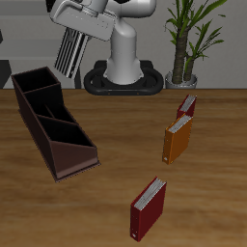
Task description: Place the striped book into the right desk caddy's back compartment
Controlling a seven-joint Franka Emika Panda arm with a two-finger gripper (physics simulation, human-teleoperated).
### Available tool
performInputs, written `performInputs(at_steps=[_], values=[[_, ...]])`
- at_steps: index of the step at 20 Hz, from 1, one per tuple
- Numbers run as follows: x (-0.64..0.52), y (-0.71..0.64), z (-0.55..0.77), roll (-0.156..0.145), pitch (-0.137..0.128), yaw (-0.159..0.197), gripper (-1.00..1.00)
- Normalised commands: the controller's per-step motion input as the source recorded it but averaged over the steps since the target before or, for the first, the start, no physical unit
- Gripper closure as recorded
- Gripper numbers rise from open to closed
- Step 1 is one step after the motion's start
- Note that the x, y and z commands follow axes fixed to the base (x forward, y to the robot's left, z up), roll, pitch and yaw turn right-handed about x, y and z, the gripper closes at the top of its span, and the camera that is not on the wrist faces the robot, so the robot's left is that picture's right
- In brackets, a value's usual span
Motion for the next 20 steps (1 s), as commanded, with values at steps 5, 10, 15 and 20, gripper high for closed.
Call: performInputs(at_steps=[5, 10, 15, 20], values=[[-0.05, -0.16, -0.03, -0.026, -0.004, 0.006, 1.0], [0.01, -0.1, 0.02, -0.026, -0.018, -0.004, 1.0], [0.02, 0.03, 0.05, 0.006, -0.012, -0.013, 1.0], [0.04, 0.0, 0.03, 0.002, -0.016, -0.006, 1.0]])
